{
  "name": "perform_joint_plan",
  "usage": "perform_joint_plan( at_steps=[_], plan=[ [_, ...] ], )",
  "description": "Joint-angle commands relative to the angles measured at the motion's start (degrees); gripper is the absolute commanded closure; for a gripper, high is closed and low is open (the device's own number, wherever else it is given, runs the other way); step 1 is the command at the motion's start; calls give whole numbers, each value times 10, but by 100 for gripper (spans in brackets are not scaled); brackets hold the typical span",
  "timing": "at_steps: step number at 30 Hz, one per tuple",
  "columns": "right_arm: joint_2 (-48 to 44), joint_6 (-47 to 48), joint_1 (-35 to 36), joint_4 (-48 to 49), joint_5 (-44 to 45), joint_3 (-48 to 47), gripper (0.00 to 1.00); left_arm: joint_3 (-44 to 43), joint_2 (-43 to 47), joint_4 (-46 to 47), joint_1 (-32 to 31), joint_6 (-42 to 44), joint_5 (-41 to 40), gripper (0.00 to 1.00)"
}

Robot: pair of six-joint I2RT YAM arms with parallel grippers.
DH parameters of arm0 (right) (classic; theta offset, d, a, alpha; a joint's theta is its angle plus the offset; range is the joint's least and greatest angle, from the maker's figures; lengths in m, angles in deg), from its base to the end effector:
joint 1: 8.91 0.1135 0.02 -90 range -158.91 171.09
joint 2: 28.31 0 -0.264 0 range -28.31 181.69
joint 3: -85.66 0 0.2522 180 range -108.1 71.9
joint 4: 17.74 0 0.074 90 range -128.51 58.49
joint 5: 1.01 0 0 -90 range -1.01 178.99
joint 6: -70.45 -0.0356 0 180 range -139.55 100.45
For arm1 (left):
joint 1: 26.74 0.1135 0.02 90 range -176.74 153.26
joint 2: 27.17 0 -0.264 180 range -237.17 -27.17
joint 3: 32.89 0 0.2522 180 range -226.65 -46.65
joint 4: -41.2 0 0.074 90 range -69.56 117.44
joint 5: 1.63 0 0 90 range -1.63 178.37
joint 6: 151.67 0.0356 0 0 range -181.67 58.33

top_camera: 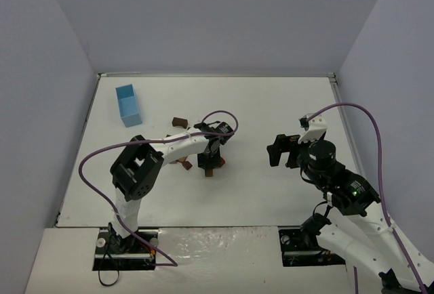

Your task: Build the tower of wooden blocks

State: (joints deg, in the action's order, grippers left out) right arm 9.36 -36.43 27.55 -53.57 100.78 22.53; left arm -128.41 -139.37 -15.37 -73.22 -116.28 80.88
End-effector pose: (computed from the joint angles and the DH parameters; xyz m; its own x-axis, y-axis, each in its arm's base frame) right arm 0.1216 0.0808 0.3637 -0.2605 0.1609 -0.9520 -0.3599 0.8987 0.2504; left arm 0.2739 -0.2817 0.1809 -0.9469 -0.1767 -0.2687 -0.1362 0.9772 -0.1627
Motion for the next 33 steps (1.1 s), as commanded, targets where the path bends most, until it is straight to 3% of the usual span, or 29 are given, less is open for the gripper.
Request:
perform_joint_plan(
  at_steps=[1, 6, 10, 18, 28, 33],
  plan=[
    [10, -5, 4, 33, 19, -11, 0, -8, 25, -7, 2, -3, -4, 79],
    [8, -5, 4, 33, 19, -11, 0, 0, 55, -10, 2, -1, -5, 90],
    [8, 0, 4, 32, 22, -14, 0, -21, 93, -43, 14, 40, -9, 93],
    [39, 41, 4, 33, 31, -36, 0, -186, 111, -169, 126, 209, 10, 93],
    [92, 81, 4, 33, 11, -58, 0, -353, 7, -210, 248, 391, 43, 93],
    [105, 68, 3, 33, 5, -52, 0, -405, -56, -209, 273, 424, 53, 92]
  ],
)
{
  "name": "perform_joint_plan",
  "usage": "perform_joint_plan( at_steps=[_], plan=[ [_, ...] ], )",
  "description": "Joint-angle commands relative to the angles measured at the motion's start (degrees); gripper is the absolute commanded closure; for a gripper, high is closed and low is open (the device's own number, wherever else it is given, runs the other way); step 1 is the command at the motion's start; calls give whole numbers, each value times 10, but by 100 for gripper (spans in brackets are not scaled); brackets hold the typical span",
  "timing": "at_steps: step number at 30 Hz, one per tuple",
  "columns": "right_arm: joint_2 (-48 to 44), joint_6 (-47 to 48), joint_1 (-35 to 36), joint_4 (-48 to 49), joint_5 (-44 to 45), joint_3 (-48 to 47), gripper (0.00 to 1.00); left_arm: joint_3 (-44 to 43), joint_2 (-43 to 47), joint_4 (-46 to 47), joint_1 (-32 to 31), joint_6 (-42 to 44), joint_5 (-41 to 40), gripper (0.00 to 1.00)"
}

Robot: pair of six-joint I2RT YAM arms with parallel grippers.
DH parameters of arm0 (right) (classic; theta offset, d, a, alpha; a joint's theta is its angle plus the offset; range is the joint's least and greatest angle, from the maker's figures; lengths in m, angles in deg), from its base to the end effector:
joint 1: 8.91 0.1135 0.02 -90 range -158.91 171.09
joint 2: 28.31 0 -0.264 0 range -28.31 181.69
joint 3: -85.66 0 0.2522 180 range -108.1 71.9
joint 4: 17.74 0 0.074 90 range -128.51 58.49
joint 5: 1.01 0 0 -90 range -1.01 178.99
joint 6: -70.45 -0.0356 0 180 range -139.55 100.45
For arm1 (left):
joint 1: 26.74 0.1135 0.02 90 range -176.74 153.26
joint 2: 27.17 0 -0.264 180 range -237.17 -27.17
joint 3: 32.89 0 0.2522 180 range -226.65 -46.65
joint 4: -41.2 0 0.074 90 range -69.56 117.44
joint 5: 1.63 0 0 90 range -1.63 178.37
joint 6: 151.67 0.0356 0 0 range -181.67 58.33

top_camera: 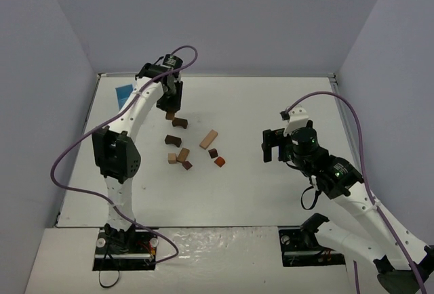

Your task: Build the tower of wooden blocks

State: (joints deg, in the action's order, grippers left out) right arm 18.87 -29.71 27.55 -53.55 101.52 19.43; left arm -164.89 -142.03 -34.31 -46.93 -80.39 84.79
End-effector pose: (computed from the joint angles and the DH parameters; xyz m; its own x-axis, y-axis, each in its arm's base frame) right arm 0.1518 0.1026 0.3581 -0.3011 -0.0084 -0.9535 -0.3656 0.9245 0.1073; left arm 0.4038 -0.1461 0.3341 -0.8575 -0.0259 -0.5138 0.0407 0.9922 -0.1180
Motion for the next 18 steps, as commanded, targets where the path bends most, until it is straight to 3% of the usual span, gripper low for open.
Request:
perform_joint_plan(
  at_steps=[1, 18],
  plan=[
    [10, -4, 3, 33, -2, -19, 0, -50, -43, -19, 12, 67, 13, 92],
    [18, -23, 3, 33, 33, -5, 0, -115, -141, -2, 16, 95, 8, 92]
  ],
)
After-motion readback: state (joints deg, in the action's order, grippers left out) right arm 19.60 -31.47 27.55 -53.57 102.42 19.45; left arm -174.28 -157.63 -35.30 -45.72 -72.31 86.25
